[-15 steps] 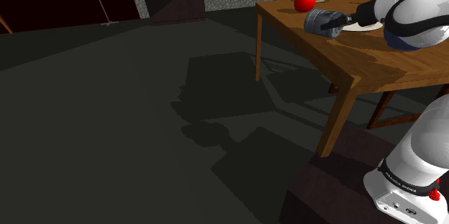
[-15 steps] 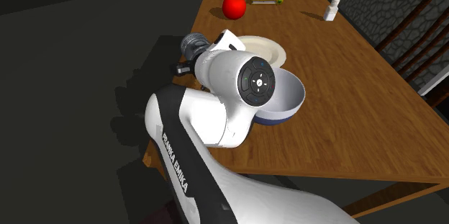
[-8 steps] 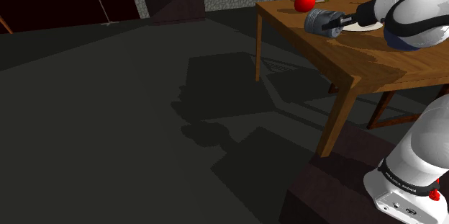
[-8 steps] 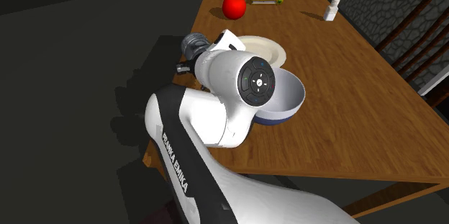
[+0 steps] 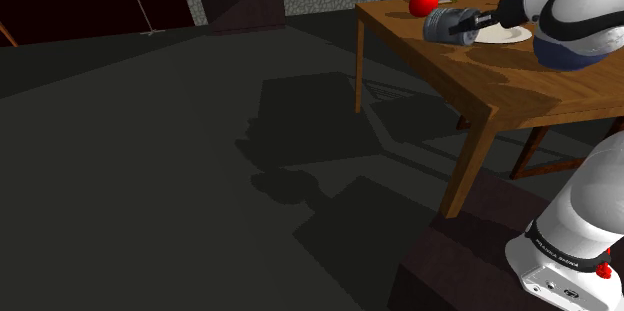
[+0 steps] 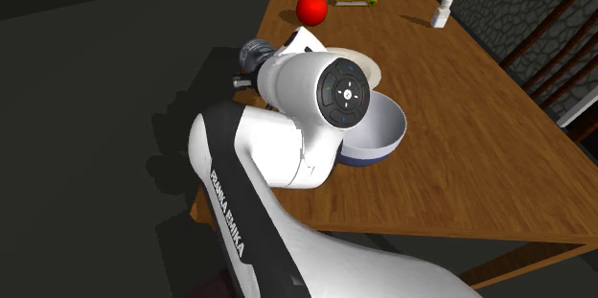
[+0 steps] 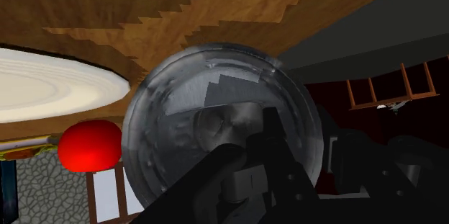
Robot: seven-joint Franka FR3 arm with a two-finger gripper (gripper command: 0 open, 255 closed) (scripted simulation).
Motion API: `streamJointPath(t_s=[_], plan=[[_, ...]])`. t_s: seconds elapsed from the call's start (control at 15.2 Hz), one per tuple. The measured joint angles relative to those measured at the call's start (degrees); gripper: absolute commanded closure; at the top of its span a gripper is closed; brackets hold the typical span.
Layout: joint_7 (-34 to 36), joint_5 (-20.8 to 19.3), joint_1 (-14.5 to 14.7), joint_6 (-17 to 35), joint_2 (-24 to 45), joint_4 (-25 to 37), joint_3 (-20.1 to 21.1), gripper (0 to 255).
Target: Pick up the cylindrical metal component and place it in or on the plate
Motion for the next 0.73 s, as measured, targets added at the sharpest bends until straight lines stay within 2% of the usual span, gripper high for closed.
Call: streamJointPath(t_s=[0.73], plan=[[3.00, -0.37, -1.49, -8.08, 0.33, 8.02, 2.93, 255]])
